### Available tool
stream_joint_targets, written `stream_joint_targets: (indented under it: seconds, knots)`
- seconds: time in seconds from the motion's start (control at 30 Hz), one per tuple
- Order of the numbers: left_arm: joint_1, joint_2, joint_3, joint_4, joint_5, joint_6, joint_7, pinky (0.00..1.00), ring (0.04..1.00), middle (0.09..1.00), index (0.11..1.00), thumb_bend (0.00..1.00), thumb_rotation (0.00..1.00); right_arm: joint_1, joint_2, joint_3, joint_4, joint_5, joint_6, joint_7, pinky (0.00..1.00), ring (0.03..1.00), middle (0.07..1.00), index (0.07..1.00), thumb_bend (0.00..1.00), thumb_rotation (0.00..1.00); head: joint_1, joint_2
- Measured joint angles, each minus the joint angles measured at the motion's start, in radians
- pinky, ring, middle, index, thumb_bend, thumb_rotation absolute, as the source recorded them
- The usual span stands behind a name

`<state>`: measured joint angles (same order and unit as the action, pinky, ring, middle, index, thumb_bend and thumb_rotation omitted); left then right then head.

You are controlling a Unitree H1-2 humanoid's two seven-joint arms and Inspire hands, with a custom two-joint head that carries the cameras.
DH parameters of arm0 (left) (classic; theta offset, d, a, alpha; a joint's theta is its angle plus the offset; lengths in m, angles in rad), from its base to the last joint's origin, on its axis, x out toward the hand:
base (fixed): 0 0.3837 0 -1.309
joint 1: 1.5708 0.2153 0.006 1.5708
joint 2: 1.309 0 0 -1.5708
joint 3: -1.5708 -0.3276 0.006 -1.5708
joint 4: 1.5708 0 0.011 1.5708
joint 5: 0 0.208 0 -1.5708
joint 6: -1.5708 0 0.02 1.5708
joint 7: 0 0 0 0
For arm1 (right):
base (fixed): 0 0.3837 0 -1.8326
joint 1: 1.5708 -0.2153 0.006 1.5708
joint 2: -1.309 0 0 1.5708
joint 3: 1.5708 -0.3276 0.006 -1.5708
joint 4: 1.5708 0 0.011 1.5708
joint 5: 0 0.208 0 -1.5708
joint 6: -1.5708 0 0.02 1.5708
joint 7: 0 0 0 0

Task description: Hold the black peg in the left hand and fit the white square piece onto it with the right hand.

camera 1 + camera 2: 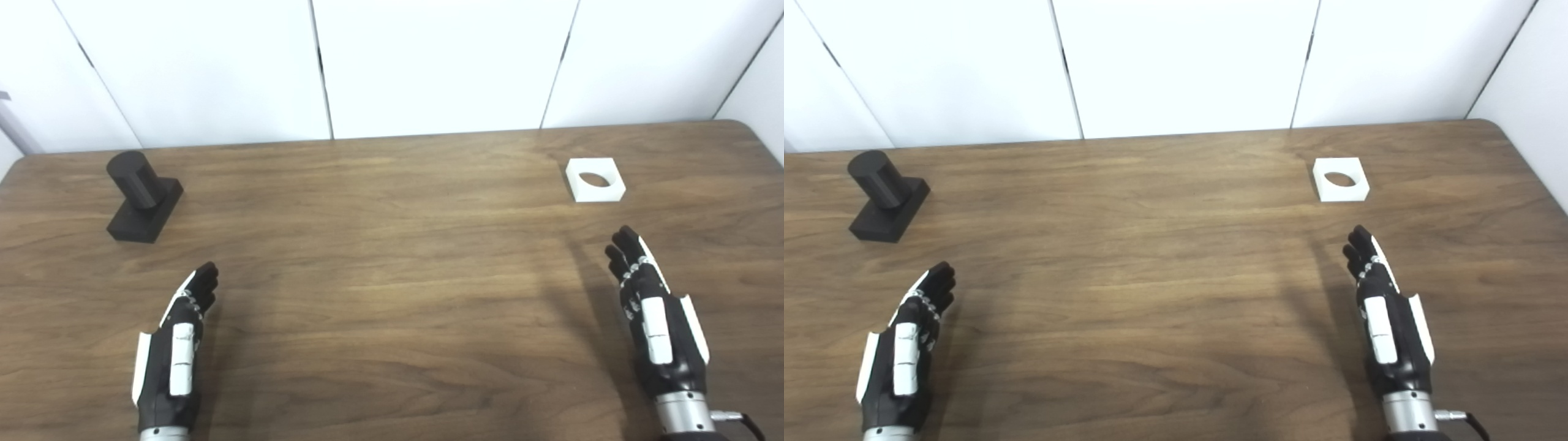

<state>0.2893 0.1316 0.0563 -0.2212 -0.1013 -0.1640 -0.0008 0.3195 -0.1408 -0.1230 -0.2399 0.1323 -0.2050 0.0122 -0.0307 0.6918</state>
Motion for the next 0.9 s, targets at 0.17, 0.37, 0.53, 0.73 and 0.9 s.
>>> stream_joint_targets:
  seconds: [0.17, 0.37, 0.53, 0.73, 0.9]
  knots:
    - [0.000, 0.000, 0.000, 0.000, 0.003, 0.000, 0.002, 0.94, 0.924, 0.902, 0.866, 0.66, 0.96, 0.000, 0.000, 0.000, 0.000, 0.001, 0.000, 0.000, 0.98, 0.941, 0.954, 0.947, 0.54, 0.94, 0.018, -0.005]
    - [0.000, -0.002, -0.006, -0.002, 0.020, 0.009, 0.019, 0.94, 0.924, 0.907, 0.865, 0.65, 0.97, 0.000, -0.001, -0.002, 0.001, 0.011, 0.000, 0.001, 0.98, 0.940, 0.954, 0.950, 0.55, 0.93, 0.098, -0.021]
    - [0.000, -0.005, -0.026, -0.006, 0.047, 0.016, 0.024, 0.93, 0.915, 0.902, 0.857, 0.72, 0.95, -0.006, -0.008, -0.009, 0.009, 0.037, -0.003, 0.018, 0.98, 0.961, 0.970, 0.970, 0.55, 0.93, 0.185, -0.046]
    - [0.001, -0.012, -0.042, -0.008, 0.058, 0.024, 0.046, 0.91, 0.912, 0.900, 0.866, 0.67, 0.89, -0.015, -0.029, -0.023, 0.027, 0.081, -0.009, 0.061, 1.00, 0.996, 0.990, 0.987, 0.54, 0.97, 0.262, -0.083]
    - [0.000, -0.015, -0.071, -0.007, 0.057, 0.005, 0.047, 0.95, 0.942, 0.935, 0.905, 0.65, 0.92, -0.020, -0.038, -0.036, 0.035, 0.096, -0.007, 0.072, 1.00, 0.983, 0.971, 0.966, 0.57, 0.96, 0.314, -0.118]
